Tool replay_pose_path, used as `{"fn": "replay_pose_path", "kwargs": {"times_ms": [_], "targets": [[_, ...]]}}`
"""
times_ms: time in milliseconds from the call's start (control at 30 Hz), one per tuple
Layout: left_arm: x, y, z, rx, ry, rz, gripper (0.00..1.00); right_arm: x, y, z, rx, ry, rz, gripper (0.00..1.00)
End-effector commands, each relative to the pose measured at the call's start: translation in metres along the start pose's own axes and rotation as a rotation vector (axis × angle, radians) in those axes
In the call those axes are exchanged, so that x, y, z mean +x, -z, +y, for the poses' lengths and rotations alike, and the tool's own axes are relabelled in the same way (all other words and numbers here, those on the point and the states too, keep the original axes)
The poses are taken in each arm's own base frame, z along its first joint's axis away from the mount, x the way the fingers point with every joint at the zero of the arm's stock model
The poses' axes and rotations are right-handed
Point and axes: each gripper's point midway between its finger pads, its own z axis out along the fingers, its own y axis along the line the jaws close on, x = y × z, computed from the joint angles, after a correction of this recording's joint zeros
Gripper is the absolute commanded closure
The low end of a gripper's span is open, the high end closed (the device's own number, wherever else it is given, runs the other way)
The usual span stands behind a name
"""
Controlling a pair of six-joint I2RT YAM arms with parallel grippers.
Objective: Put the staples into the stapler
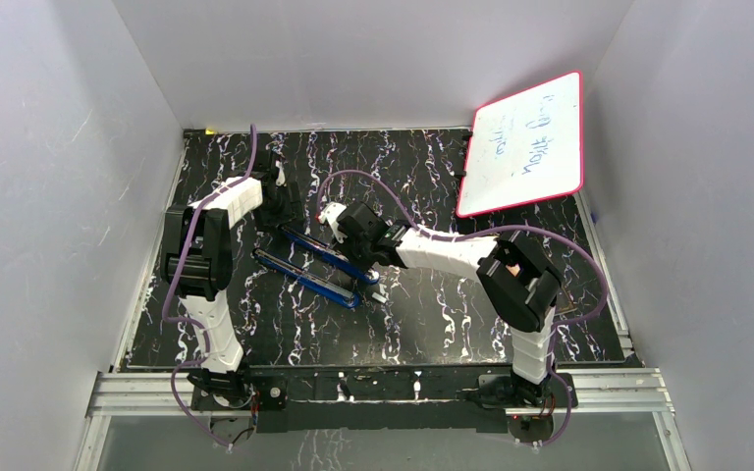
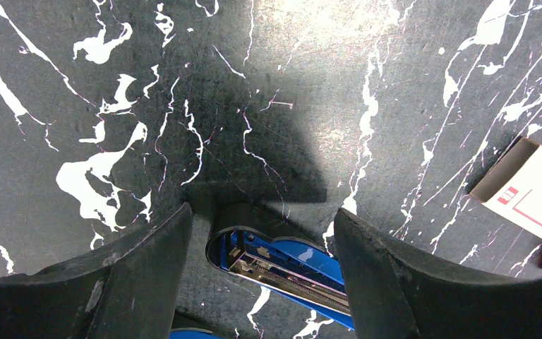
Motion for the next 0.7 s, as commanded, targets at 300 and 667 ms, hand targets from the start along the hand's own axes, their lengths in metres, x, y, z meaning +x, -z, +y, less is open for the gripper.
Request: {"fn": "replay_pose_path", "kwargs": {"times_ms": [300, 667], "targets": [[0.0017, 0.0021, -0.0068, 0.026, -0.005, 0.023, 0.29, -0.0029, 0.0058, 0.0010, -0.003, 0.007, 0.017, 1.00], [0.0014, 0.0023, -0.0068, 0.027, -0.004, 0.023, 0.29, -0.0021, 0.0082, -0.0003, -0.003, 0.035, 0.024, 1.00]]}}
